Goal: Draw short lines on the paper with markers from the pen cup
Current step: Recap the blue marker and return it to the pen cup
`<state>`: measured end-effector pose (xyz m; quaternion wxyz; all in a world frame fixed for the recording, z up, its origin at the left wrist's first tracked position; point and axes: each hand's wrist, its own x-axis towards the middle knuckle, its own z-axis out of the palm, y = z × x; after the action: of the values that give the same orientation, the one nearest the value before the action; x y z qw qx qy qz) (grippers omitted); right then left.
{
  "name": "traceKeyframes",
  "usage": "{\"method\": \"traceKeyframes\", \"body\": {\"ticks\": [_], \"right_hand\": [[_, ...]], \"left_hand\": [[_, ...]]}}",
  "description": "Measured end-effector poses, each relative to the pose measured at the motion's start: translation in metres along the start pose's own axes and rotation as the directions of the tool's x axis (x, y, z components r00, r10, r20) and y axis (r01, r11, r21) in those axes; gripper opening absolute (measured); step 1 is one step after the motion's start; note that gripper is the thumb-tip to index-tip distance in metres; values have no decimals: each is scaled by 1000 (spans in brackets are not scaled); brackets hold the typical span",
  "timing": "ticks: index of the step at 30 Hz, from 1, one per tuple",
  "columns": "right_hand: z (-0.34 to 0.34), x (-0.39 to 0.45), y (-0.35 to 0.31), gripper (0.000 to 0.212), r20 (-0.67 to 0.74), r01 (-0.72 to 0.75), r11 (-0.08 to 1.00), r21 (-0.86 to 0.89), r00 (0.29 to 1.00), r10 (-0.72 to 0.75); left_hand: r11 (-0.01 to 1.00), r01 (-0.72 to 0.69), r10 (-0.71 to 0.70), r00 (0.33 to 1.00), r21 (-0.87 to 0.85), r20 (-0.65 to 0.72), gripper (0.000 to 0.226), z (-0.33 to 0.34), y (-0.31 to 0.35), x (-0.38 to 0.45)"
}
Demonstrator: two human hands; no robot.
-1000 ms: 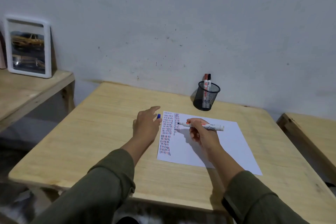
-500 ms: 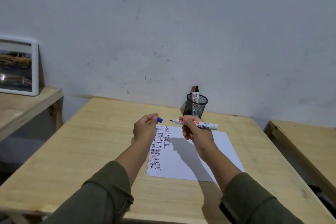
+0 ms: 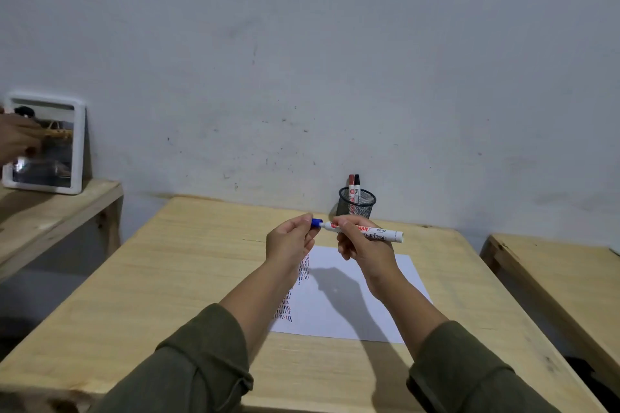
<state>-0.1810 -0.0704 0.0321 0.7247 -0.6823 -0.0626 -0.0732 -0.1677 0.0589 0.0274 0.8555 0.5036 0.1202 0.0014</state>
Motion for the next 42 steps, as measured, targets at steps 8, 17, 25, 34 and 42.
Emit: {"method": "traceKeyframes", "body": {"ticks": [8, 17, 25, 34, 42], "right_hand": [[-8, -9, -12, 14, 33, 39, 999, -15, 999, -39], [-13, -18, -12, 20, -18, -1, 992, 128, 1000, 4], [-42, -22, -21, 38, 239, -111, 959, 260, 970, 48], [-66, 18, -26, 12, 188, -111, 993, -43, 975, 117], [-88, 108, -37, 85, 4, 8, 952, -306, 1000, -7]], "left_hand": [[993, 102, -98, 993, -63, 61, 3, 16, 6, -21], [990, 41, -46, 998, -136, -35, 6, 31, -7, -39], [993, -1, 2, 1000, -116, 4, 24, 33, 5, -19], [954, -132, 76, 975, 269, 211, 38, 71, 27, 23], [628, -299, 218, 954, 719, 206, 47, 88, 21, 88]]}}
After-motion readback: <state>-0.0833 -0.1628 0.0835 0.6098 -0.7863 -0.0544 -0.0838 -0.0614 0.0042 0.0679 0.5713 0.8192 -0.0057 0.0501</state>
